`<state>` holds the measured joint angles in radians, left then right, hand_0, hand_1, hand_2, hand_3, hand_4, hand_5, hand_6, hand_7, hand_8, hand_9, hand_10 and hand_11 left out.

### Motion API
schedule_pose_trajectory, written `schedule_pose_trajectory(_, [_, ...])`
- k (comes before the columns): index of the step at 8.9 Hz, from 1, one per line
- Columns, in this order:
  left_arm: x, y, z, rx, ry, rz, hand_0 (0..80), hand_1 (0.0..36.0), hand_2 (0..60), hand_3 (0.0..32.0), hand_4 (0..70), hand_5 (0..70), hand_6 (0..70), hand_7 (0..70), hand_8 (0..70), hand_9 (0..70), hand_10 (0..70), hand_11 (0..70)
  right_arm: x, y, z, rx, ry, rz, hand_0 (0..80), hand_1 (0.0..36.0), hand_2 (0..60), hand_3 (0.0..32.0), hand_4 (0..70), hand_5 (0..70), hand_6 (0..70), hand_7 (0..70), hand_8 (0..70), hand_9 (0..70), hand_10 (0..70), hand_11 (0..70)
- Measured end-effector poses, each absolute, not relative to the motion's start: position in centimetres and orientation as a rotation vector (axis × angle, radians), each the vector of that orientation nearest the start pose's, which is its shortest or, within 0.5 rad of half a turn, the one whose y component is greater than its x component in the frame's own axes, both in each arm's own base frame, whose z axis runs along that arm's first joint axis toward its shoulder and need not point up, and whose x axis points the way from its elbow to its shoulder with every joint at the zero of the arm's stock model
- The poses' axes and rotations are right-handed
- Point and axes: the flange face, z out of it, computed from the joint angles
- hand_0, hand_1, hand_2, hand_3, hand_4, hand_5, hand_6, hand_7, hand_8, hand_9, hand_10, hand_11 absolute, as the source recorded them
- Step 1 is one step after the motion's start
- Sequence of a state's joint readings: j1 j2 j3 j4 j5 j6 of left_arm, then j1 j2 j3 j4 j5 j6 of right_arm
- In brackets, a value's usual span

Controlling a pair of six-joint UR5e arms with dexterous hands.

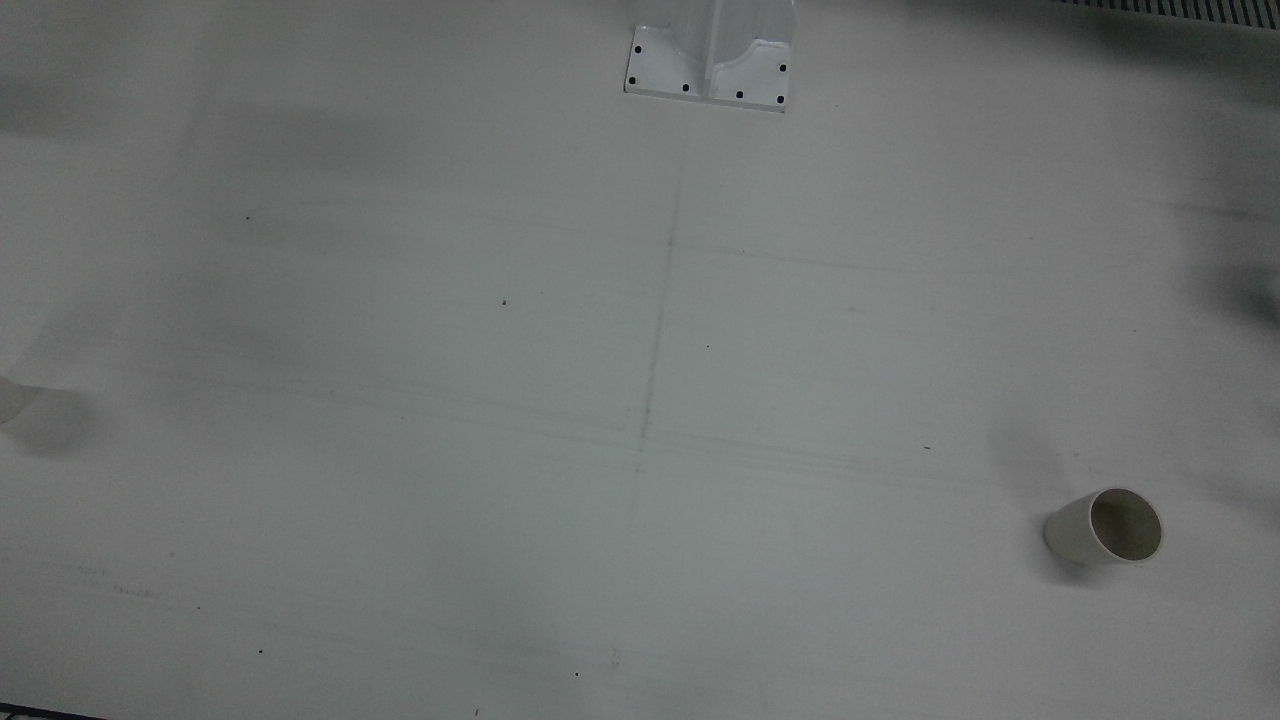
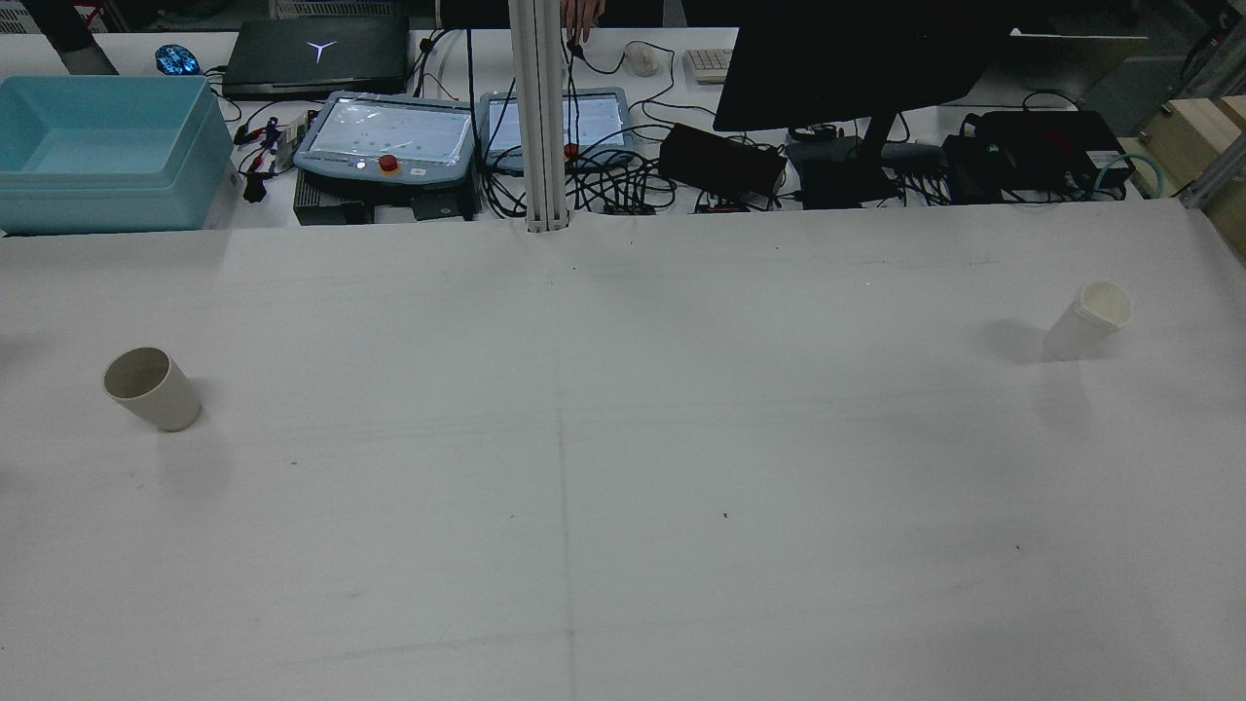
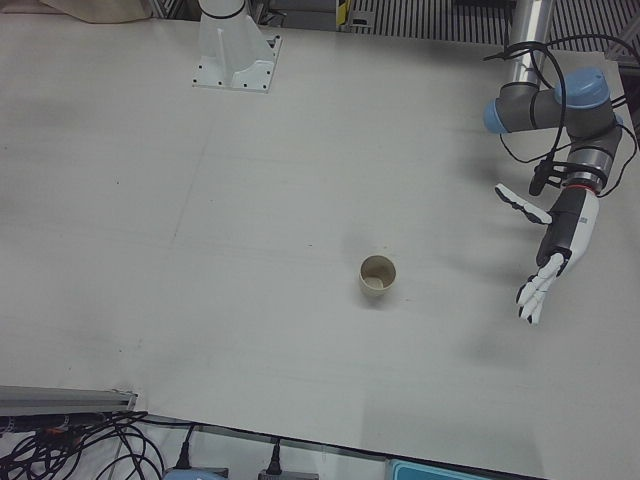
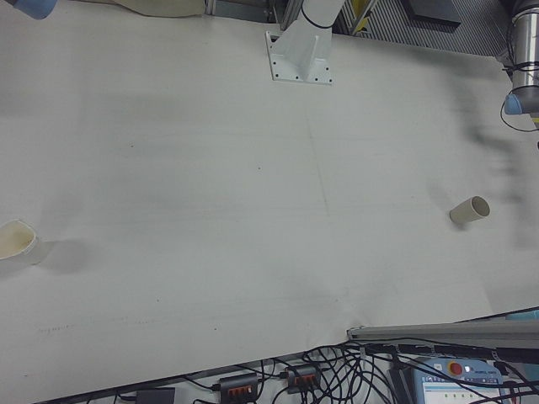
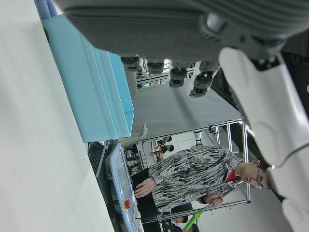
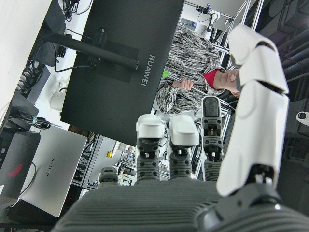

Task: Pour water
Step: 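Move the left hand toward the beige paper cup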

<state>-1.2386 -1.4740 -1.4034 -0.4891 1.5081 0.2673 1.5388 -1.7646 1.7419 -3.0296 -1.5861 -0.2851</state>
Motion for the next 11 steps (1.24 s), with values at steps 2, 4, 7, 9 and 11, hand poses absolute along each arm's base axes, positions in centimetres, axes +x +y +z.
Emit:
schedule_pose_trajectory(2, [2.2, -48.1, 76.9, 0.012, 2.215, -1.702, 50.6, 1.6, 0.0, 0.0, 24.4, 0.0, 10.3, 5.0, 5.3, 0.0, 1.2, 2.7, 11.8, -41.6, 68.6, -0.311, 2.472, -2.279, 54.8, 17.8, 19.9, 0.0, 27.0, 18.6, 64.3, 70.0, 60.4, 70.0, 10.2, 15.8])
schedule_pose_trajectory(4, [5.5, -49.0, 76.7, 0.005, 2.194, -1.634, 52.3, 3.7, 0.0, 0.0, 22.9, 0.0, 10.1, 5.0, 5.4, 0.0, 1.3, 3.0, 11.3, -40.2, 71.3, -0.307, 2.428, -2.361, 53.3, 15.4, 19.9, 0.0, 24.6, 21.1, 69.3, 70.0, 70.0, 70.0, 24.2, 35.9])
schedule_pose_trajectory(7, [12.1, -50.5, 76.9, -0.036, 2.16, -1.581, 57.1, 9.4, 0.0, 0.0, 20.4, 0.0, 9.9, 4.4, 5.3, 0.0, 2.0, 4.5, 10.7, -39.4, 73.1, -0.297, 2.41, -2.416, 53.7, 16.1, 18.8, 0.0, 20.9, 21.1, 66.8, 70.0, 70.0, 70.0, 24.9, 37.2])
schedule_pose_trajectory(9, [13.4, -51.4, 77.1, -0.042, 2.148, -1.581, 64.2, 15.5, 0.0, 0.0, 18.5, 0.0, 9.0, 2.9, 4.9, 0.0, 1.5, 4.6, 10.5, -39.4, 73.2, -0.293, 2.411, -2.419, 53.9, 16.4, 18.5, 0.0, 19.4, 20.8, 65.7, 70.0, 69.5, 70.0, 23.4, 35.1])
schedule_pose_trajectory(11, [13.6, -51.6, 77.3, -0.015, 2.141, -1.571, 62.8, 15.1, 0.0, 0.0, 18.7, 0.0, 8.1, 2.3, 4.7, 0.0, 1.1, 3.9, 10.4, -39.4, 73.2, -0.29, 2.413, -2.42, 54.0, 16.4, 18.1, 0.0, 19.0, 20.7, 65.1, 70.0, 68.6, 70.0, 23.1, 34.7])
